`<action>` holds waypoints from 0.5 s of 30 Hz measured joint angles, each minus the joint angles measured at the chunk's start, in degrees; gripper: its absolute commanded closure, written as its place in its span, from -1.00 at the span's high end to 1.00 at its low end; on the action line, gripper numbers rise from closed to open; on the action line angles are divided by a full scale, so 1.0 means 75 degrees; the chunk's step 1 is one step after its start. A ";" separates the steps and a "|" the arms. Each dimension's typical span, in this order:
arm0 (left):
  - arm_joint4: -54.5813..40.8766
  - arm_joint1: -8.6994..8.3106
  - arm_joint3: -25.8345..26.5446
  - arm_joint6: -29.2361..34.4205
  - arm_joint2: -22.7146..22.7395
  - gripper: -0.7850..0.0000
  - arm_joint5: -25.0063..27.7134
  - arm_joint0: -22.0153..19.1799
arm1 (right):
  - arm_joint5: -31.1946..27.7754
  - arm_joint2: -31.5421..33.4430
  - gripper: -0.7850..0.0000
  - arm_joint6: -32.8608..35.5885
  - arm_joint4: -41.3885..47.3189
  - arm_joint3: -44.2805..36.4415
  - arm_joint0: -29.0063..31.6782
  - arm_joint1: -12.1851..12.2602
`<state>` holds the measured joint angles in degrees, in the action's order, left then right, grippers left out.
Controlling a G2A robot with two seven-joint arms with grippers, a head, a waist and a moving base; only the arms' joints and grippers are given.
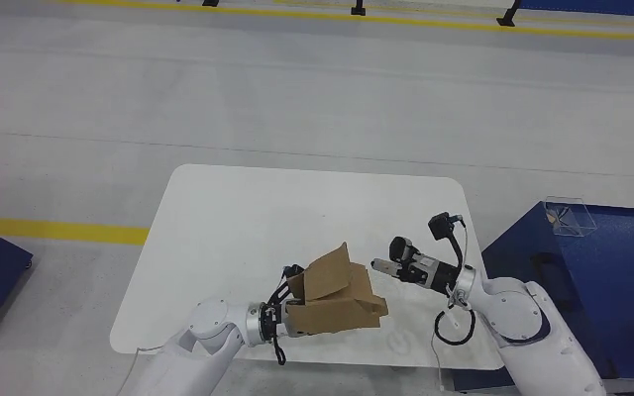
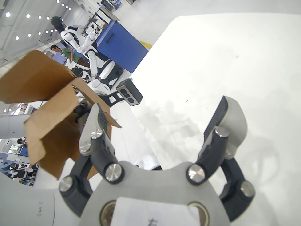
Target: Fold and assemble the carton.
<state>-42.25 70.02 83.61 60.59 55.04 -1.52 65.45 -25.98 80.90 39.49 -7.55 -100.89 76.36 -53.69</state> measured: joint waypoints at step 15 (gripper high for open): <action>0.0895 -0.0025 0.0286 -0.0694 -0.0029 -1.00 0.0375 0.0245 | 0.0049 -0.0176 1.00 0.0164 -0.0410 -0.0883 0.0593 0.0008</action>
<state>-35.54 69.83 85.75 55.39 54.82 1.29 67.28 -25.61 79.58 40.71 -10.62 -107.51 80.81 -53.63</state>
